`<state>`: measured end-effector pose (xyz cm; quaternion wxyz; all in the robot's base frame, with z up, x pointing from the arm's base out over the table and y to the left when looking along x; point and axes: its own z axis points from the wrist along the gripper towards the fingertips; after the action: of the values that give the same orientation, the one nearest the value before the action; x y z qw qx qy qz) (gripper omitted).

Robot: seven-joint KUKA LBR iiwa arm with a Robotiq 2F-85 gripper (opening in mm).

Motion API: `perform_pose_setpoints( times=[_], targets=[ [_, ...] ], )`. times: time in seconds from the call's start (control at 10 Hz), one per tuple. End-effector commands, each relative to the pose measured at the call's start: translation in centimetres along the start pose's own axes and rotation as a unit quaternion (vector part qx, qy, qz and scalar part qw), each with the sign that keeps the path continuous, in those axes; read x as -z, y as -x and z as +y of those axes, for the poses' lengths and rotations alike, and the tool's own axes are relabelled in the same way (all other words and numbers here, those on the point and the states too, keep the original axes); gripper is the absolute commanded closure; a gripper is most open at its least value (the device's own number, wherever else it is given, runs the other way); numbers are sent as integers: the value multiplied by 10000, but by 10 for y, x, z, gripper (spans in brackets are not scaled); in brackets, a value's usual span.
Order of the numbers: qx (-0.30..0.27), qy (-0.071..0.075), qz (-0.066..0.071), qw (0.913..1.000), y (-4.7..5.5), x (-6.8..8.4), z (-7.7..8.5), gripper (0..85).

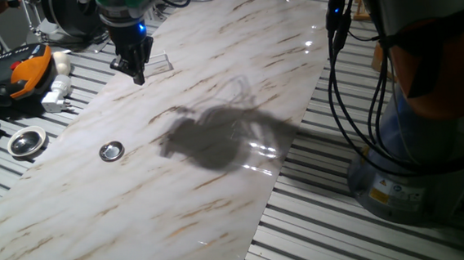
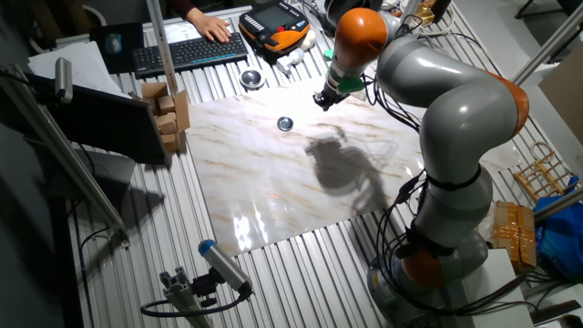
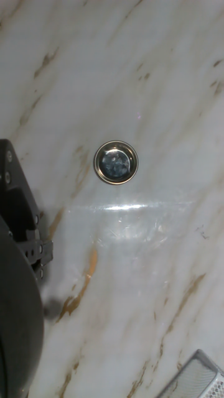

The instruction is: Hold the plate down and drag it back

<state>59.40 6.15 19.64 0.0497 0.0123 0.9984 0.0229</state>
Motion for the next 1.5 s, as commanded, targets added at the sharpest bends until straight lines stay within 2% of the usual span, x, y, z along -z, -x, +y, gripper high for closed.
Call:
perform_pose_setpoints(
  times=[0.0, 1.4],
  targets=[
    [0, 0, -7, 10000, 0, 0, 0, 850],
    [-9, 16, -22, 10000, 0, -4, 1, 850]
  ],
)
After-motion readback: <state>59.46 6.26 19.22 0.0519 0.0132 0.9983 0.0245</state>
